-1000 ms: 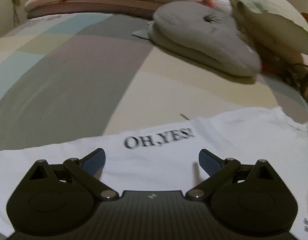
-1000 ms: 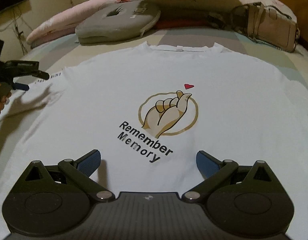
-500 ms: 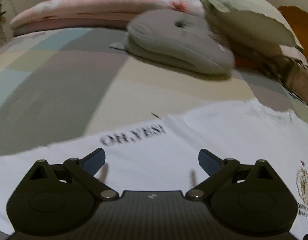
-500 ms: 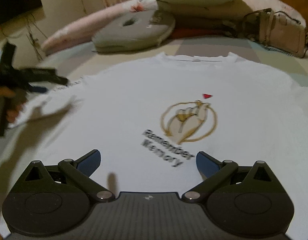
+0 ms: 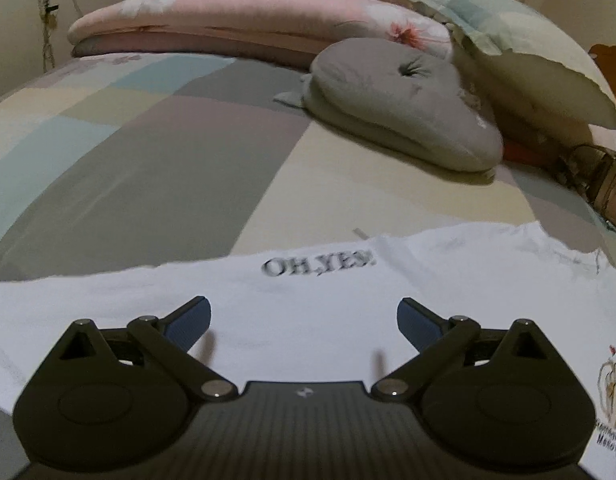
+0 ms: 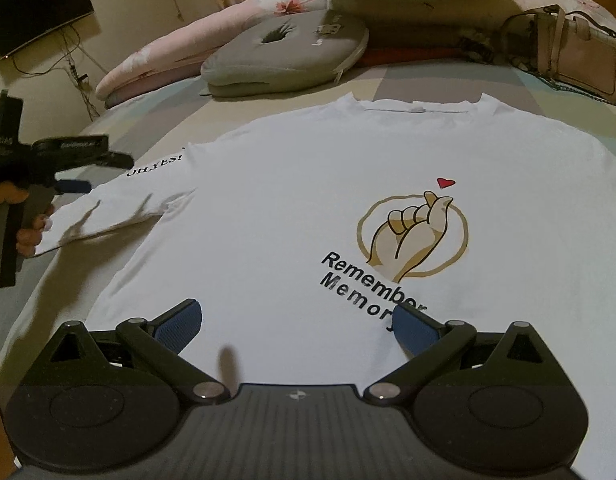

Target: Fold clothes

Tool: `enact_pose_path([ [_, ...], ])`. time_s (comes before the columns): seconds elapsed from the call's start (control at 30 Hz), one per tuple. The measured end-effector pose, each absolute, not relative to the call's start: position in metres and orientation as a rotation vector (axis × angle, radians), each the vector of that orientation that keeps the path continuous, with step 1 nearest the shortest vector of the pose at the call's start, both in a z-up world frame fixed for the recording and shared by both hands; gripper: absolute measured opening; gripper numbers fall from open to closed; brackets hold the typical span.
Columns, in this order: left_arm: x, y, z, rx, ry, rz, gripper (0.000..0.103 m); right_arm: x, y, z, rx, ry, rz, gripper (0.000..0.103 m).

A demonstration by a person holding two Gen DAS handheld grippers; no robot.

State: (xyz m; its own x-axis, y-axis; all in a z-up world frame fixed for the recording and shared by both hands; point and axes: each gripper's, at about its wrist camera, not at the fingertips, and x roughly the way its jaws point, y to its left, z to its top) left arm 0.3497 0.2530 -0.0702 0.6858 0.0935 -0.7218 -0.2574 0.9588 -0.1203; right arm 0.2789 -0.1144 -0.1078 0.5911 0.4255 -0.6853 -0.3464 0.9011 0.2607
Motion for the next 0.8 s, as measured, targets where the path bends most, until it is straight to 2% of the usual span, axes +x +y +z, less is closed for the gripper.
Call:
enact_pose_path([
  [0.3, 0.333, 0.28, -0.096, -0.186, 0.813, 0.294, 0.099, 0.279, -0.115, -0.109, 0.119, 0.822, 0.46, 0.103],
  [0.43, 0.336, 0.3, -0.088, -0.148, 0.813, 0.398, 0.099, 0.279, -0.114, -0.109, 0.121, 0.819, 0.459, 0.103],
  [0.57, 0.323, 0.326, -0.074, -0.249, 0.767, 0.425, 0.099, 0.279, -0.114, -0.11, 0.127, 0.815, 0.462, 0.103],
  [0.8, 0.294, 0.32, -0.099, -0.155, 0.801, 0.422, 0.1, 0.279, -0.114, -0.109, 0.132, 0.812, 0.467, 0.103],
])
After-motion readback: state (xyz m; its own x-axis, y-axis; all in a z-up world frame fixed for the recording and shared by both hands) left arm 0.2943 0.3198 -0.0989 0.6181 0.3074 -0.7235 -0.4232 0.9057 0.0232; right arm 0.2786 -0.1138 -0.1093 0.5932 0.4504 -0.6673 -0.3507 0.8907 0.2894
